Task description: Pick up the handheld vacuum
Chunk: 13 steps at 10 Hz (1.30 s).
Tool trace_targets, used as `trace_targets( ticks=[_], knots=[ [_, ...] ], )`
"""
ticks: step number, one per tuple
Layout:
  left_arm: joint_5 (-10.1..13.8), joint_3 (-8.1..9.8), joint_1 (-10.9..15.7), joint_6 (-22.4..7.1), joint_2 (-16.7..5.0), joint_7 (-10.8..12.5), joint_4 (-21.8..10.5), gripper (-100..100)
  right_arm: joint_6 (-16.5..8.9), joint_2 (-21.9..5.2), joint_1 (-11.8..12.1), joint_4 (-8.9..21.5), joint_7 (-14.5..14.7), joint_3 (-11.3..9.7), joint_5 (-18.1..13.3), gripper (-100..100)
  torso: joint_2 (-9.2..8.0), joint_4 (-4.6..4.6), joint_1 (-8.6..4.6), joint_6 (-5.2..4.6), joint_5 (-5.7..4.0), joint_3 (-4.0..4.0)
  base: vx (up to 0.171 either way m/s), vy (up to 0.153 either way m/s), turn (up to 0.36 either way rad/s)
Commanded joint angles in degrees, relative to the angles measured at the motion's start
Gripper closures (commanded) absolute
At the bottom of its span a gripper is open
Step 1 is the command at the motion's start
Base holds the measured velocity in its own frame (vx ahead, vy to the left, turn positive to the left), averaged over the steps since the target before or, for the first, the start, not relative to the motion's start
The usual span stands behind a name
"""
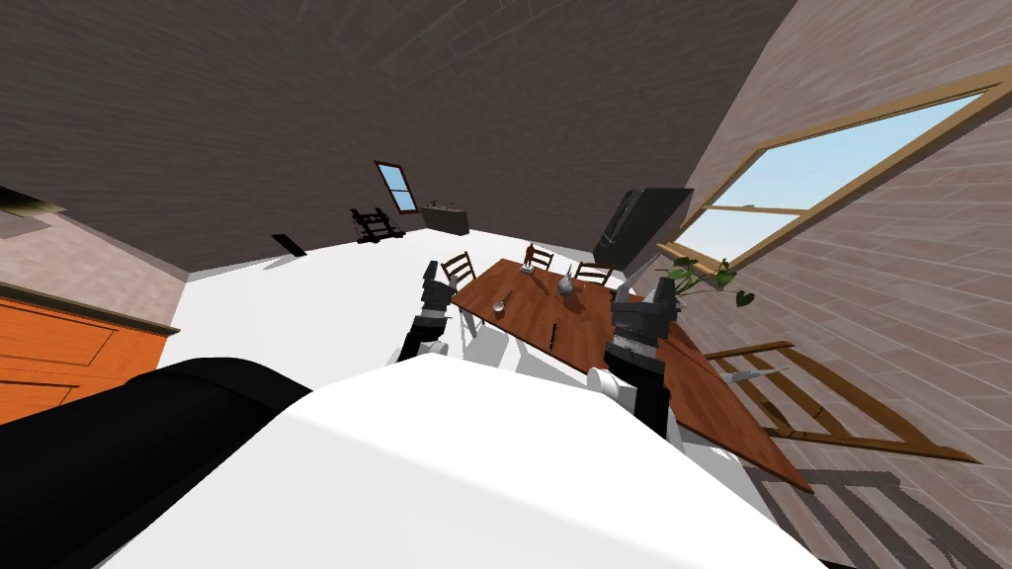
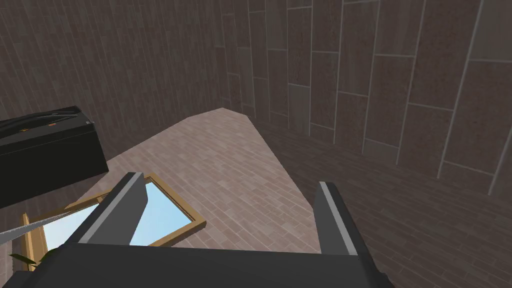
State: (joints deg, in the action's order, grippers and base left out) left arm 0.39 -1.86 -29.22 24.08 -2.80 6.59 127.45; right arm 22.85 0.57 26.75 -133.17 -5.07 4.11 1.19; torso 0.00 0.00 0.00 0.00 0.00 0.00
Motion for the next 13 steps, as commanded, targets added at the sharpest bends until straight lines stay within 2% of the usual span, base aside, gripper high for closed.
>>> trace_targets(
  ticks=[1, 3, 6, 8, 9, 11, 12, 13],
  knots=[
    [0.0, 0.0, 0.0, 0.0, 0.0, 0.0, 0.0, 0, -0.7, -1.9, -0.4, 0.6, -0.5, 0.1, -0.1, -100, 0.0, 0.0, 0.0, 0.0, 0.0, 0.0, 0.001, 0.01, 0.003],
    [0.0, 0.0, 0.0, 0.0, 0.0, 0.0, 0.0, 0, -2.3, -4.5, -1.2, 2.0, -1.8, 0.4, -0.3, -100, 0.01, 0.0, 0.06, 0.01, 0.01, -0.01, -0.003, 0.027, 0.005],
    [0.0, 0.0, 0.0, 0.0, 0.0, 0.0, 0.0, 0, -6.2, -7.3, -3.2, 5.4, -5.0, 1.3, -0.6, -100, 0.0, 0.0, 0.15, 0.01, 0.03, 0.0, -0.003, 0.046, 0.011],
    [0.0, 0.0, 0.0, 0.0, 0.0, 0.0, 0.0, 0, -9.6, -8.5, -5.0, 8.2, -8.0, 2.1, -0.8, -100, 0.03, -0.01, 0.18, 0.01, 0.04, -0.02, 0.001, 0.053, 0.017],
    [0.0, -0.01, 0.0, 0.0, 0.0, 0.0, 0.0, 0, -9.9, -8.5, -5.0, 8.2, -8.0, 2.1, -0.8, -100, 0.03, -0.01, 0.2, 0.01, 0.04, -0.02, -0.001, 0.039, 0.009],
    [0.0, 0.0, 0.0, 0.0, 0.0, 0.0, 0.0, 0, -13.7, -9.2, -7.1, 11.5, -11.3, 3.1, -0.9, -100, 0.02, 0.0, 0.12, 0.0, 0.03, -0.01, 0.0, 0.042, 0.024],
    [0.0, 0.0, 0.0, 0.0, 0.0, 0.0, 0.0, 0, -14.2, -9.2, -7.1, 11.5, -11.6, 3.1, -0.9, -100, 0.02, -0.01, 0.16, 0.01, 0.03, -0.02, -0.001, 0.035, 0.006],
    [0.0, 0.0, 0.0, 0.0, 0.0, 0.0, 0.0, 0, -16.3, -9.5, -8.2, 13.4, -13.7, 3.7, -1.0, -100, 0.01, 0.0, 0.13, -0.01, 0.03, -0.01, 0.0, 0.034, 0.02]
  ],
)
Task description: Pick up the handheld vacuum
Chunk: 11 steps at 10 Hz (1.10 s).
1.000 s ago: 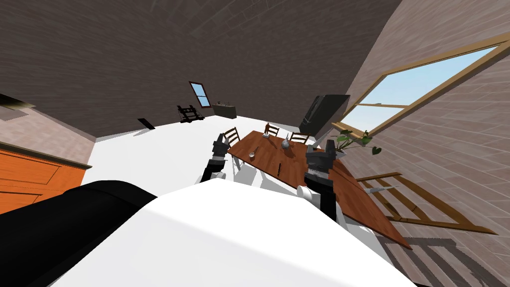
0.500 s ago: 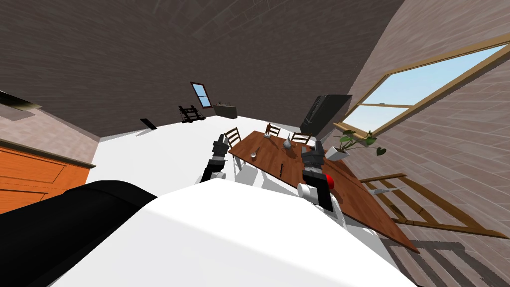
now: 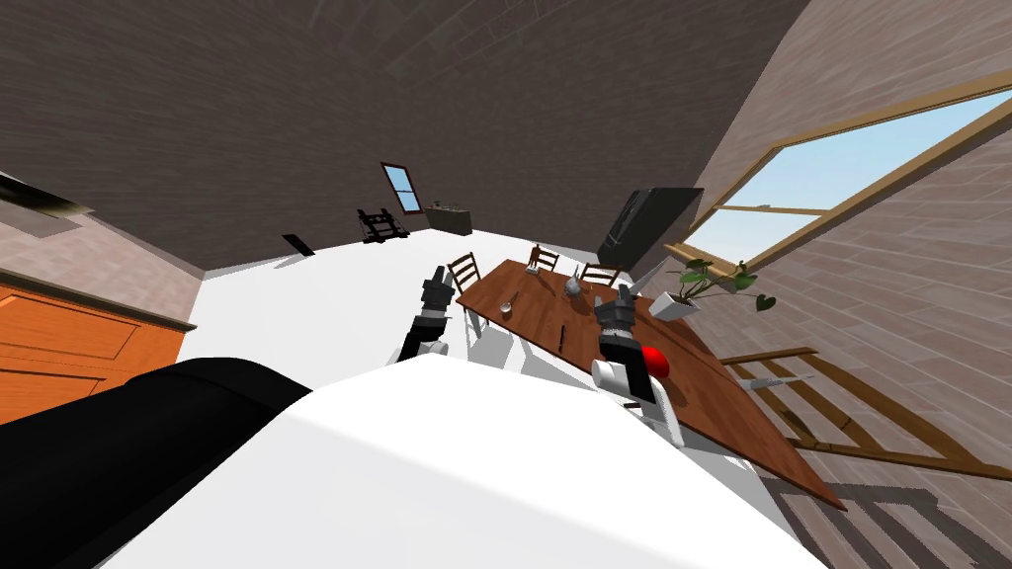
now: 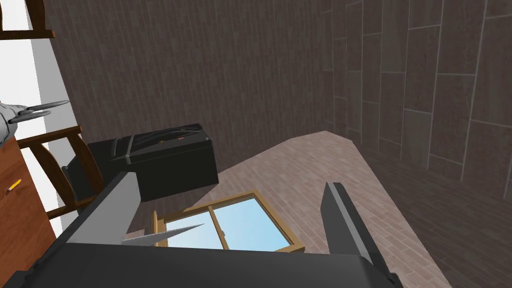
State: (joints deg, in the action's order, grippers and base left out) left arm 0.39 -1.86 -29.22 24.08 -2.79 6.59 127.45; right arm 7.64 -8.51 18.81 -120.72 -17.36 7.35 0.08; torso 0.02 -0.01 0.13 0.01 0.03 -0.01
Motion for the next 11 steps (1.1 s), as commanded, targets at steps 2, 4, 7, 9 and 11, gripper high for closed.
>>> trace_targets(
  ticks=[2, 4, 7, 9, 11],
  knots=[
    [0.0, 0.0, 0.0, 0.0, 0.0, 0.0, 0.0, 0, -3.9, -0.6, -1.4, 2.9, -3.6, 1.0, 0.2, -100, 0.0, 0.0, 0.04, -0.01, 0.01, 0.0, 0.004, 0.044, 0.03],
    [0.0, 0.0, 0.0, 0.0, 0.0, 0.0, 0.0, 0, -6.2, -0.9, -2.5, 4.9, -5.9, 1.7, 0.3, -100, -0.01, 0.0, -0.06, -0.01, -0.01, 0.01, -0.001, 0.017, 0.017],
    [0.0, 0.0, 0.0, 0.0, 0.0, 0.0, 0.0, 0, -9.4, -1.1, -3.7, 7.0, -8.4, 2.4, 0.4, -100, -0.01, 0.0, -0.03, -0.01, -0.01, 0.01, 0.001, 0.026, 0.026],
    [0.0, 0.0, 0.0, 0.0, 0.0, 0.0, 0.0, 0, -12.4, -1.4, -5.0, 9.2, -10.9, 3.1, 0.6, -100, 0.01, 0.0, 0.0, 0.0, 0.0, 0.0, 0.002, 0.035, 0.039],
    [0.0, 0.0, 0.0, 0.0, 0.0, 0.0, 0.0, 0, -15.4, -1.6, -6.2, 11.5, -13.6, 3.8, 0.8, -100, 0.01, 0.0, -0.01, 0.0, 0.0, -0.01, 0.005, 0.028, 0.036]
  ],
)
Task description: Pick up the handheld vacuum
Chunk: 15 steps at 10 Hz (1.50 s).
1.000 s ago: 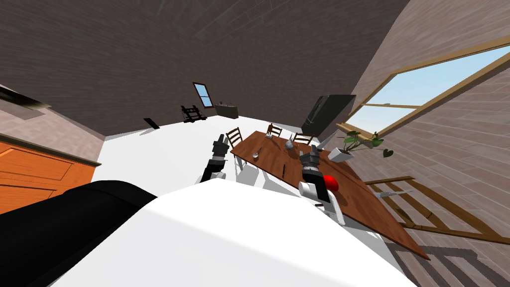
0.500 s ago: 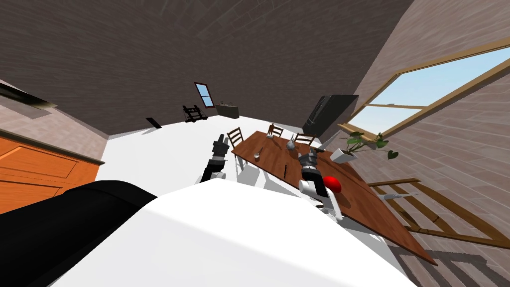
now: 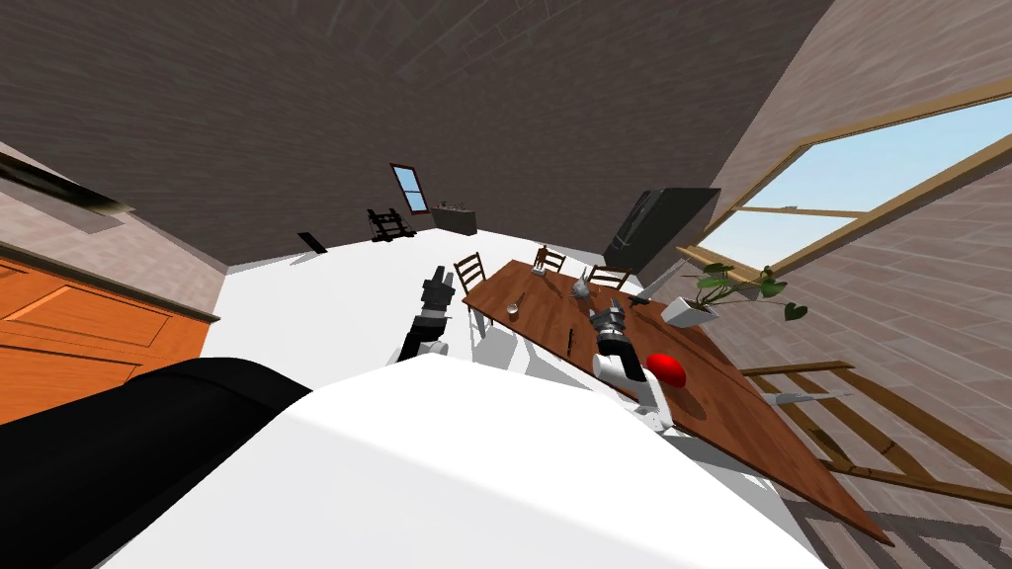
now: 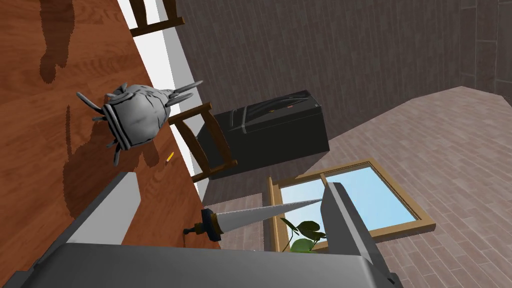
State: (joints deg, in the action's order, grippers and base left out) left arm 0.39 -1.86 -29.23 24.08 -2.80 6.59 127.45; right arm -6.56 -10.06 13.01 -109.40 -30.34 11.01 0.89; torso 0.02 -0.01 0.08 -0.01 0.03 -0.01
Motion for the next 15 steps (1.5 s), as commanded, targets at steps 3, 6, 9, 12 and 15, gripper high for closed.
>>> trace_targets(
  ticks=[3, 6, 9, 12, 15],
  knots=[
    [0.0, 0.0, 0.0, 0.0, 0.0, 0.0, 0.0, 0, -6.6, -0.6, -2.8, 4.4, -5.6, 1.8, 0.8, -100, 0.0, 0.0, -0.01, 0.0, 0.0, 0.0, 0.005, 0.025, 0.053],
    [0.0, 0.0, 0.0, 0.0, 0.0, 0.0, 0.0, 0, -10.7, -1.0, -4.0, 7.3, -9.2, 2.6, 1.2, -100, -0.01, 0.0, 0.0, 0.01, 0.0, 0.0, 0.004, 0.021, 0.043],
    [0.0, 0.0, 0.0, 0.0, 0.0, 0.0, 0.0, 0, -16.2, -1.8, -6.2, 11.2, -14.3, 4.4, 2.4, -100, -0.01, 0.0, -0.05, -0.01, -0.01, 0.0, 0.005, 0.016, 0.065],
    [0.0, 0.0, 0.0, 0.0, 0.0, 0.0, 0.0, 0, -20.3, -2.3, -7.3, 14.6, -18.4, 5.2, 3.1, -100, 0.01, 0.0, -0.05, 0.0, -0.01, -0.01, 0.006, 0.012, 0.055],
    [0.0, 0.0, 0.0, 0.0, 0.0, 0.0, 0.0, 0, -25.4, -3.6, -9.3, 19.5, -23.4, 7.0, 4.7, -100, -0.01, 0.0, -0.05, -0.01, -0.01, 0.01, 0.006, 0.012, 0.076]
  ],
)
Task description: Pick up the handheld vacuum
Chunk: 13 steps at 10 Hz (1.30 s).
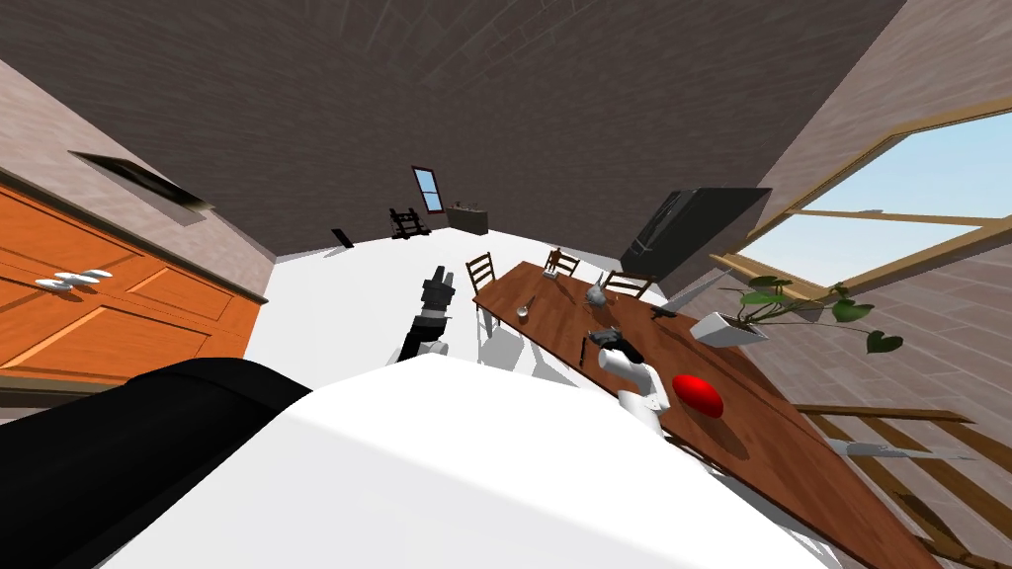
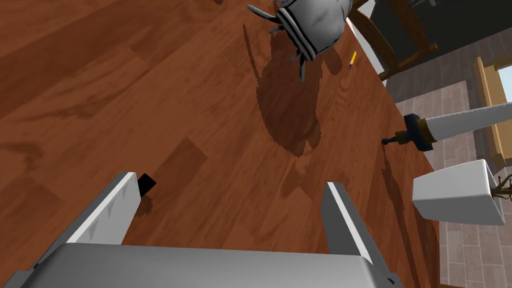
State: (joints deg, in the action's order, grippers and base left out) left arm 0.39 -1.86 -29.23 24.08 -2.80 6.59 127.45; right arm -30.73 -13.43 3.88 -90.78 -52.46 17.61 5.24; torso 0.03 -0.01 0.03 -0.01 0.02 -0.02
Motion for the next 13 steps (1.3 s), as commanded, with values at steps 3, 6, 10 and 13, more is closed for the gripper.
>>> trace_targets(
  ticks=[3, 6, 10, 13],
  knots=[
    [0.0, 0.0, 0.0, 0.0, 0.0, 0.0, 0.0, 0, -5.4, -0.9, -1.2, 3.3, -5.1, 1.3, 1.3, -100, -0.03, 0.01, -0.02, -0.03, 0.0, 0.02, 0.004, 0.005, 0.054],
    [0.0, 0.0, 0.0, 0.0, 0.0, 0.0, 0.0, 0, -9.6, -1.6, -2.1, 5.7, -8.8, 2.1, 2.2, -100, -0.01, 0.0, -0.01, 0.0, 0.0, 0.0, 0.007, 0.006, 0.067],
    [0.0, 0.0, 0.0, 0.0, 0.0, 0.0, 0.0, 0, -15.8, -3.3, -3.7, 10.2, -14.8, 3.8, 4.2, -100, -0.01, 0.0, -0.04, -0.01, -0.01, 0.0, 0.009, 0.002, 0.082],
    [0.0, 0.0, 0.0, 0.0, 0.0, 0.0, 0.0, 0, -20.3, -5.1, -5.2, 14.4, -19.8, 5.4, 6.3, -100, -0.02, 0.0, -0.05, -0.03, 0.0, 0.01, 0.007, -0.002, 0.083]
  ],
)
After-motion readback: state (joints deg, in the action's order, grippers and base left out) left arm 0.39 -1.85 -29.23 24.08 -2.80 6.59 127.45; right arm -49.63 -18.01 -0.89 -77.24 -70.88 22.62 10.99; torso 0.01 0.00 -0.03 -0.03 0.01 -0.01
